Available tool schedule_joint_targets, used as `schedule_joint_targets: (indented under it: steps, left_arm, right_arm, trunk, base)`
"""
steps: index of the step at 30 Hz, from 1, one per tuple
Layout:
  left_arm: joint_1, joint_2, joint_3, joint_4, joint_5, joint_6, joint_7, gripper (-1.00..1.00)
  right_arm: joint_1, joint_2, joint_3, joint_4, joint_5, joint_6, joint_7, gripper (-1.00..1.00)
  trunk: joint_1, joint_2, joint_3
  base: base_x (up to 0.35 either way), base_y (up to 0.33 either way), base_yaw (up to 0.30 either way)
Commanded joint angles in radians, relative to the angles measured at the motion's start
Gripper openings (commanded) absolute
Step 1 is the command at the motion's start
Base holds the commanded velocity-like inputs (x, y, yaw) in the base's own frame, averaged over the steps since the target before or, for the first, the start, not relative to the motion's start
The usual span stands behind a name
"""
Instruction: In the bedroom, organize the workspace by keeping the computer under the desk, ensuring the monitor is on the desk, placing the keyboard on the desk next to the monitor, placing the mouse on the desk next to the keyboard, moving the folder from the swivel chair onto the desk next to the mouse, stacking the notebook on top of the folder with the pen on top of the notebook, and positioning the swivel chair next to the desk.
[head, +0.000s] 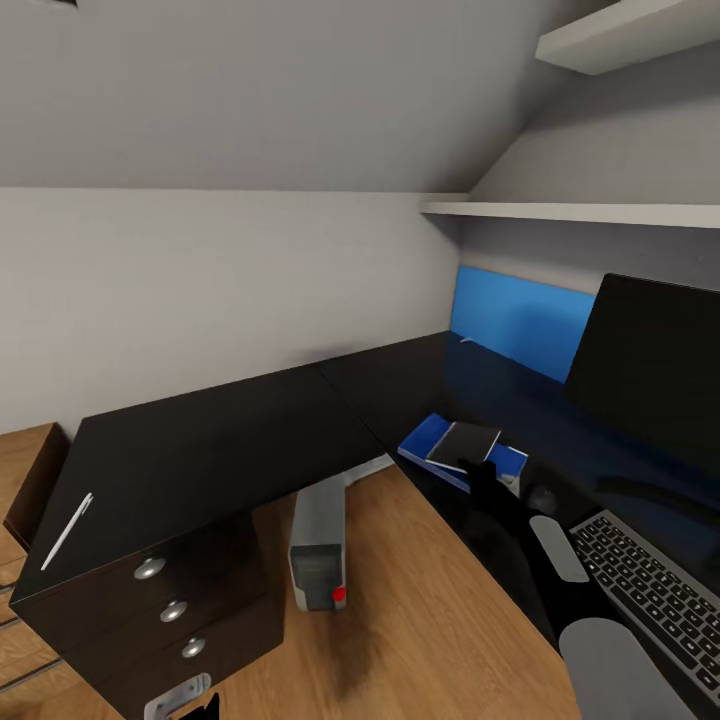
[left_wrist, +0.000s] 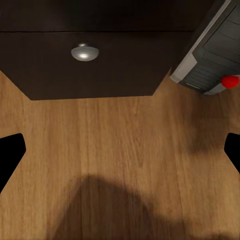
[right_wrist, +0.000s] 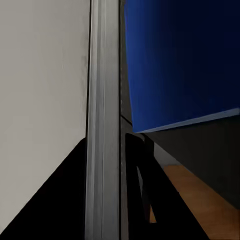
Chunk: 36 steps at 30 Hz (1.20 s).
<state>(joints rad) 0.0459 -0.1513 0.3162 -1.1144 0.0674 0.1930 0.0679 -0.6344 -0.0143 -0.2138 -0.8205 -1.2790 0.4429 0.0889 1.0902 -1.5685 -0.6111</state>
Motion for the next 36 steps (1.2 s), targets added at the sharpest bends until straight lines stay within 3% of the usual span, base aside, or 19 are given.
schedule_joint_targets:
  steps: [1,36]
  left_arm:
    - [0.000,-0.001,0.001,-0.002,0.007,0.006,0.003,1.00]
    - [0.000,-0.001,0.001,-0.001,0.008,0.005,0.006,1.00]
  right_arm:
    - [-0.001,0.000,-0.003,0.000,-0.007,0.006,0.000,-1.00]
    - [-0.001,0.001,-0.004,-0.001,-0.005,0.002,-0.013,-1.00]
  trunk:
    - [0.000,0.000,-0.001]
    - [0.000,0.000,-0.001]
  base:
    - [0.000,0.000,0.000]
    - [0.042,-0.011,0.000]
